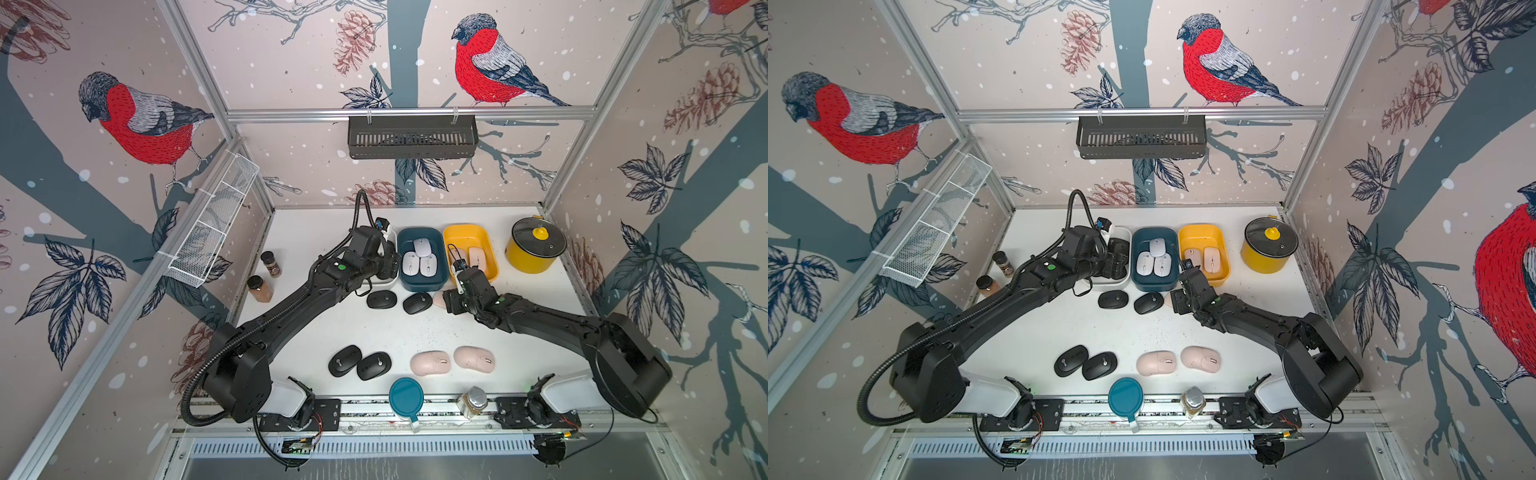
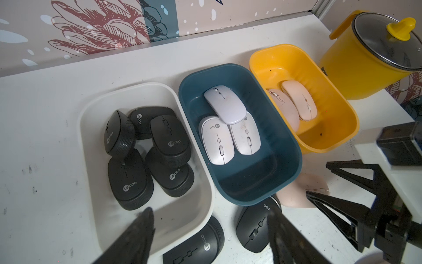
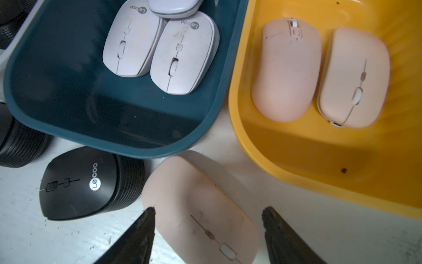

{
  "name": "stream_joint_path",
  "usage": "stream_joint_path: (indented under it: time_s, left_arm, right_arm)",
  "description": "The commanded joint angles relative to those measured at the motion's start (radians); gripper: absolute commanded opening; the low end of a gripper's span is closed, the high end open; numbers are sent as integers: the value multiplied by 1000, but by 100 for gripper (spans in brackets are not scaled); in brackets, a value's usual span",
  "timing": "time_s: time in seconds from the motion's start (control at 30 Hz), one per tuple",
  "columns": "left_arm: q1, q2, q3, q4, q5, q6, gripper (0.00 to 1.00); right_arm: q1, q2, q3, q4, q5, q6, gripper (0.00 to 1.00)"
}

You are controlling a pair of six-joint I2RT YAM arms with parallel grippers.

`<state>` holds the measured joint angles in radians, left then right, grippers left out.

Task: Place the mice by color into the storage box
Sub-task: Adjust the mouse at the center of the board, then pick up the mouse from the center of the board.

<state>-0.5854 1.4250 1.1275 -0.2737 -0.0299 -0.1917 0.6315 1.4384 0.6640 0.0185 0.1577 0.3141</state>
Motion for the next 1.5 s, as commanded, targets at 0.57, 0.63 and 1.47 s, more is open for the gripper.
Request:
stream_joint_path:
  time_s: [0.57, 0.63, 1.47]
  left_arm:
    - [-1, 0, -3, 29, -16, 11, 77]
    - [0, -1, -2, 29, -16, 11, 77]
    - [-3, -2, -2, 28, -19, 11, 77]
  right_arm:
    - [-5, 51, -71, 106, -113, 3, 76]
    - [6, 36, -81, 102, -132, 8, 76]
    - [167, 83, -21, 36, 108, 76, 75]
